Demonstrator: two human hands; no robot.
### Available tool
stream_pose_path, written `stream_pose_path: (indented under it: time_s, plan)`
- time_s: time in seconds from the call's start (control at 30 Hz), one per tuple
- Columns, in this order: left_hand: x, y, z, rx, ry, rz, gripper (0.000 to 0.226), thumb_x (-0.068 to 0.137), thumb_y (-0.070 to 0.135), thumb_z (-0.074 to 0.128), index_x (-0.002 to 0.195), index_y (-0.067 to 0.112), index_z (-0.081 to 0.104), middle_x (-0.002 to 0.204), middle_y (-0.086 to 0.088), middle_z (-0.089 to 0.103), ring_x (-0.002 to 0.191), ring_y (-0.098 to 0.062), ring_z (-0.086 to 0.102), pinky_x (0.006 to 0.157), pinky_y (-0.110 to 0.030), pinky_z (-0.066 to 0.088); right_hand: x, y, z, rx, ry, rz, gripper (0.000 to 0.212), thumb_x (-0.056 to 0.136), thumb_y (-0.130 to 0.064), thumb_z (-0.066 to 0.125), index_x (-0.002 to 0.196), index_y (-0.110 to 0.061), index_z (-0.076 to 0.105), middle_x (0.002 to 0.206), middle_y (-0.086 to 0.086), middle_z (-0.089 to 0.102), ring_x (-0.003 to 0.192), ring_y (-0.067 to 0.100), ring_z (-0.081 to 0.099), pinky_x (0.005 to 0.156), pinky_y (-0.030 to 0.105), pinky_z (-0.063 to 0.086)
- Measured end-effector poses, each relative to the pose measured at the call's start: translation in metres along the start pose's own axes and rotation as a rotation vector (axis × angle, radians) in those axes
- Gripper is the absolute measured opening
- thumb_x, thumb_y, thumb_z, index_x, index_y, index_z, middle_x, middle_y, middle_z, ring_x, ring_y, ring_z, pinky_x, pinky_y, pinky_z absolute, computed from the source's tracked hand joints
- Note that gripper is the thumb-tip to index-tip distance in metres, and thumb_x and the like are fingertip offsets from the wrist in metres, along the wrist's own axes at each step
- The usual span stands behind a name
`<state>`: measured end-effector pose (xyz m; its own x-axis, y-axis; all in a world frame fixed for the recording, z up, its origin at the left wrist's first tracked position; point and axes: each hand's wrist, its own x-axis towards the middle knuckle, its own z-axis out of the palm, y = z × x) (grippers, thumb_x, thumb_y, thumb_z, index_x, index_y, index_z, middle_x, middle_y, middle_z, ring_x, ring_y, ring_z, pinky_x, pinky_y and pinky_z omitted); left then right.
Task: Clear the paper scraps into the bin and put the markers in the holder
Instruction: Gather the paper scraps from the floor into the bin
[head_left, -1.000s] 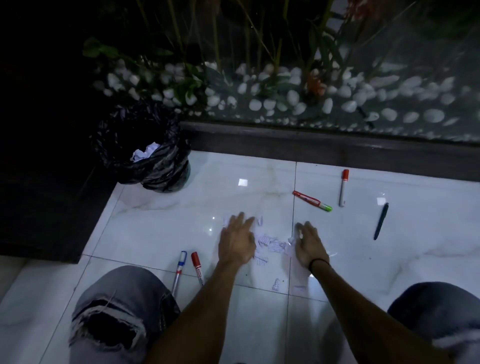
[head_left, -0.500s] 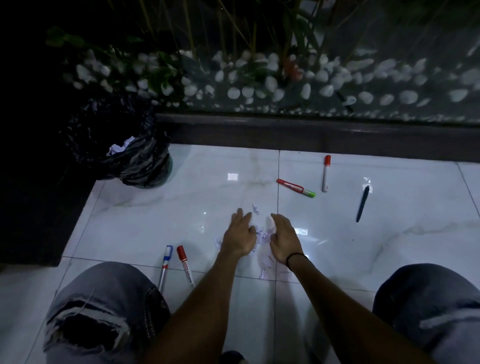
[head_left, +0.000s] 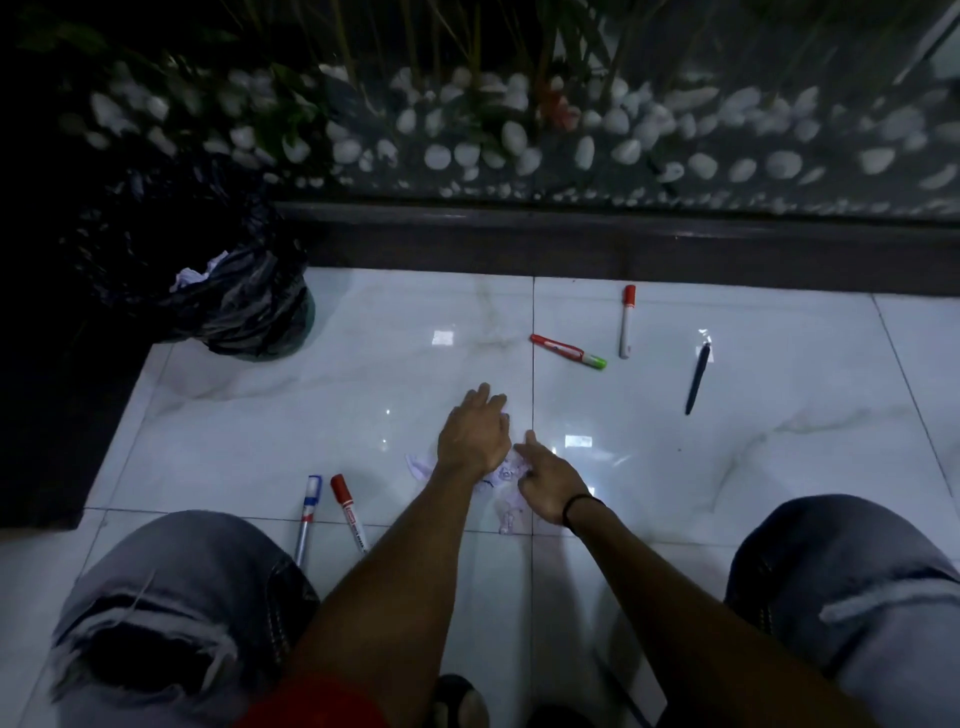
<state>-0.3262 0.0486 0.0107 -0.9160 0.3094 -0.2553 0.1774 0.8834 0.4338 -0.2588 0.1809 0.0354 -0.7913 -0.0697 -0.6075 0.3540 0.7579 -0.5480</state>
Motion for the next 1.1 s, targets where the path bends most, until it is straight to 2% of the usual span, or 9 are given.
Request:
stream_pose_path:
  time_s: [0.1,0.17,0.27,0.33,0.4,0.47,0.57,0.87,1.1]
  plan:
    - [-0.028,-0.005,0.022,0.058,-0.012,0.069,0.046,0.094,0.026,0.062,0.135,0.005,0.060,0.147,-0.016,0.053,0.135,-0.031,0.051,0.119,-0.041,0.031,-0.009,-0.004,0.000,0.026,-0.017,0.025,0.060,0.096,-0.011,0.044,0.153,-0.009,0.026,0.163,0.004,0.019,0.145,0.023,0.031,0.116,0.027,0.025]
    - [-0.044,-0.011,0.033,0.102,-0.022,0.075,0.041,0.077,0.026,0.081,0.111,0.004,0.074,0.117,-0.016,0.072,0.110,-0.029,0.069,0.118,-0.041,0.033,-0.014,-0.010,0.001,0.008,-0.011,0.041,0.057,0.098,-0.013,0.044,0.152,-0.008,0.030,0.160,0.007,0.029,0.142,0.025,0.037,0.114,0.026,0.028]
    - [-0.067,-0.005,0.019,0.080,0.041,0.152,0.034,0.084,0.033,0.057,0.092,0.008,0.078,0.097,-0.010,0.077,0.095,-0.026,0.073,0.107,-0.040,0.041,-0.023,-0.012,-0.001,-0.012,-0.018,0.049,0.048,0.097,-0.015,0.044,0.145,-0.012,0.046,0.158,0.006,0.033,0.141,0.024,0.039,0.115,0.026,0.028]
    - [-0.073,-0.005,0.000,0.002,0.163,0.039,0.041,0.091,0.029,0.043,0.106,0.010,0.076,0.113,-0.010,0.074,0.110,-0.026,0.068,0.112,-0.038,0.036,-0.027,-0.007,-0.001,0.035,0.028,0.095,0.049,0.092,-0.011,0.046,0.140,-0.011,0.052,0.154,0.006,0.040,0.140,0.024,0.040,0.114,0.026,0.029]
    - [-0.074,-0.014,-0.014,-0.039,0.204,-0.149,0.040,0.093,0.026,0.046,0.126,0.017,0.067,0.133,-0.008,0.064,0.124,-0.026,0.058,0.111,-0.040,0.041,-0.031,0.001,-0.002,0.110,0.159,0.184,0.047,0.085,-0.012,0.048,0.132,-0.013,0.057,0.144,0.009,0.049,0.134,0.028,0.046,0.108,0.029,0.036]
    - [-0.071,-0.027,-0.028,-0.088,0.142,-0.289,0.046,0.094,0.024,0.050,0.140,0.023,0.055,0.145,-0.006,0.050,0.132,-0.027,0.047,0.106,-0.042,0.044,-0.033,0.010,-0.002,0.146,0.269,0.321,0.043,0.088,-0.017,0.051,0.131,-0.016,0.055,0.137,0.011,0.049,0.127,0.032,0.050,0.103,0.035,0.041]
    - [-0.063,-0.048,-0.032,-0.152,-0.017,-0.425,0.055,0.096,0.023,0.050,0.149,0.029,0.040,0.156,-0.005,0.029,0.140,-0.032,0.028,0.110,-0.045,0.038,-0.030,0.016,0.001,0.120,0.269,0.459,0.043,0.091,-0.021,0.050,0.134,-0.014,0.049,0.138,0.017,0.041,0.127,0.038,0.046,0.104,0.039,0.040]
    - [-0.069,-0.009,-0.010,-0.202,-0.119,-0.204,0.049,0.096,0.011,0.048,0.144,0.018,0.049,0.145,-0.008,0.038,0.132,-0.030,0.035,0.108,-0.035,0.035,-0.023,-0.003,0.025,0.152,0.072,0.217,0.055,0.086,-0.003,0.053,0.140,-0.011,0.050,0.142,0.016,0.047,0.128,0.030,0.049,0.111,0.033,0.040]
    - [-0.064,-0.026,-0.029,-0.191,-0.119,-0.302,0.058,0.092,0.007,0.049,0.148,0.023,0.043,0.151,-0.007,0.037,0.136,-0.032,0.036,0.110,-0.042,0.037,-0.051,0.011,0.020,0.185,0.288,0.405,0.049,0.085,-0.008,0.057,0.133,-0.018,0.052,0.129,0.015,0.051,0.120,0.032,0.054,0.098,0.032,0.045]
